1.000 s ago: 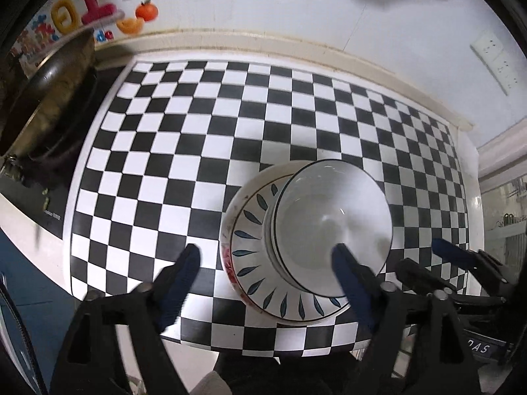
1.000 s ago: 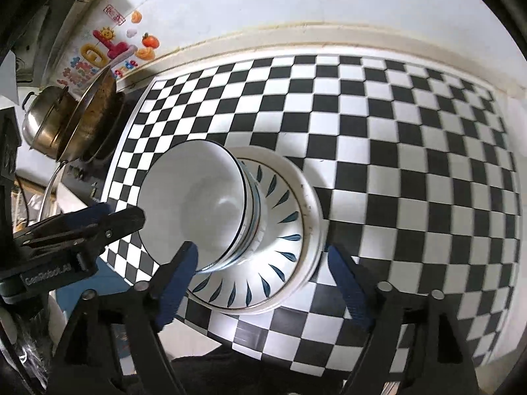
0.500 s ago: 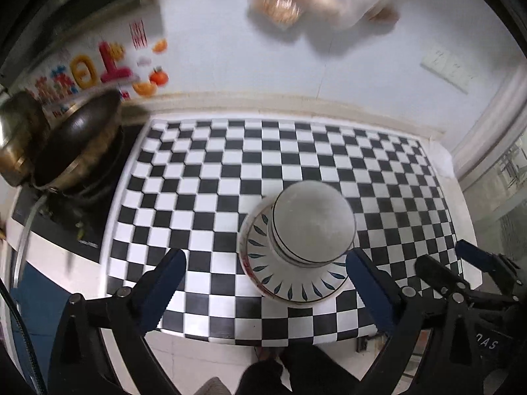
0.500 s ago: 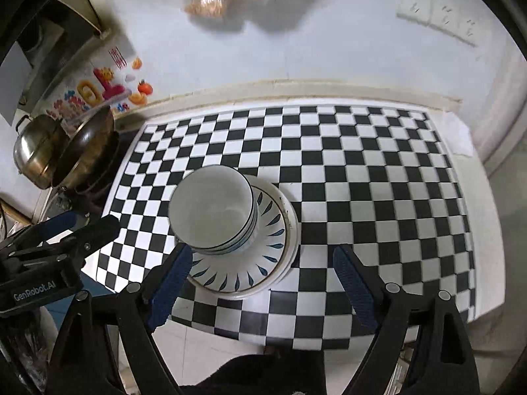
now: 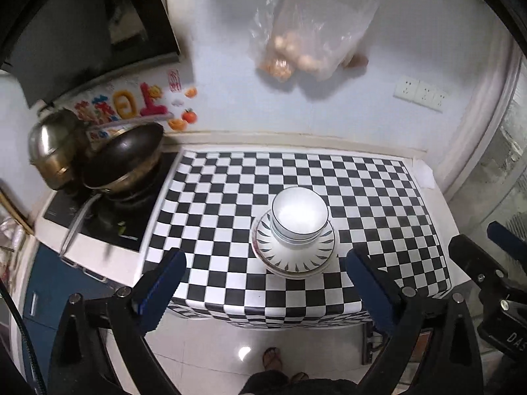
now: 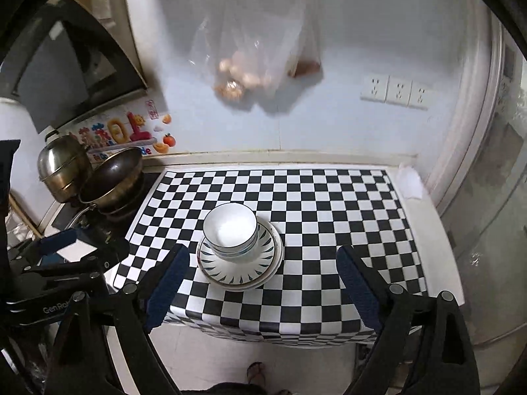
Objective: Organize plates and bowls
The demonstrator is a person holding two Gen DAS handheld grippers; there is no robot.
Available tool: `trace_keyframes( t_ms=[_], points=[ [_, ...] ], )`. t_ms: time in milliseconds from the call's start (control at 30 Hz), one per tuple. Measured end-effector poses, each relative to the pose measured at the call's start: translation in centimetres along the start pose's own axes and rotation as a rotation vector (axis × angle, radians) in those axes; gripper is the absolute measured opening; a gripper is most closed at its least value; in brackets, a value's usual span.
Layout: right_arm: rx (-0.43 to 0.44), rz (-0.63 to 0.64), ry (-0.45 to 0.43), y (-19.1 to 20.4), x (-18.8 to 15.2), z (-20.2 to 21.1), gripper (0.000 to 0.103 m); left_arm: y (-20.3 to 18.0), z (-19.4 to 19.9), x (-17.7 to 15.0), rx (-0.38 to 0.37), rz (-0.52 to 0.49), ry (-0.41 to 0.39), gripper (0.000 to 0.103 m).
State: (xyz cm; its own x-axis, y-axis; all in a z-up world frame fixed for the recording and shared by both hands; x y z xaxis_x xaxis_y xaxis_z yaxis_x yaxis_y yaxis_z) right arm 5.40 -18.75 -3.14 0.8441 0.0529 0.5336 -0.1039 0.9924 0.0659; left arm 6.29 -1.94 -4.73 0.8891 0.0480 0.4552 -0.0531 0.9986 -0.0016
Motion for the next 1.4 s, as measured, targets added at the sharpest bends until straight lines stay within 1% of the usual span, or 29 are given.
trace_keyframes(
  t_ms=[67,200,300,400,633,1033,1400],
  points=[
    [-0.005,0.014,-0.014,0.1,-0.9,1.5,0.093,-0.3,1.2,-1.0,0.006,0.004,-0.012,0.100],
    [0.021,0.024,-0.022,0.1,-2.9,4.3,0.093,-0.7,3.4,-2.8,0.011,0.005,-0.027,0.100],
    [0.024,0.027,-0.040,0.1,-4.0,5.9,0.093,-0.9,4.6,-3.9,0.021,0.007,-0.036,0.100],
    [0.023,0.028,-0.052,-0.1,-4.8,7.1,0.093,-0.9,5.6,-4.7,0.015,0.019,-0.045,0.100],
    [0.013,0.035,-0.092,-0.3,-5.4,9.5,0.094,-0.9,7.8,-5.7,0.031,0.039,-0.093,0.100],
    [0.005,0.050,-0.109,-0.7,-5.8,10.6,0.094,-1.1,8.7,-6.7,0.036,0.054,-0.101,0.100],
    [0.006,0.045,-0.098,-1.6,-5.7,10.6,0.094,-1.4,8.8,-7.1,0.038,0.048,-0.097,0.100]
  ],
)
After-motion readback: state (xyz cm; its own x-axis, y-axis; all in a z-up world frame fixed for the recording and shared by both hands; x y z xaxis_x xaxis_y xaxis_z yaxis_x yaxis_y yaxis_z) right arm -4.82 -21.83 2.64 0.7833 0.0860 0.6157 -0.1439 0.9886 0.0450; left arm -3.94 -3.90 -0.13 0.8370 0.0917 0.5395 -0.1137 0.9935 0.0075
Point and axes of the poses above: each gripper's, at about its wrist camera, not at the fingertips, and z roughly against the way its jaws point, y to its left, x to its top, the point moved 1 cm from there along -z, roughly the way its jaws point, and after that the axes turned 14 degrees about y, right-handed, at the moved point
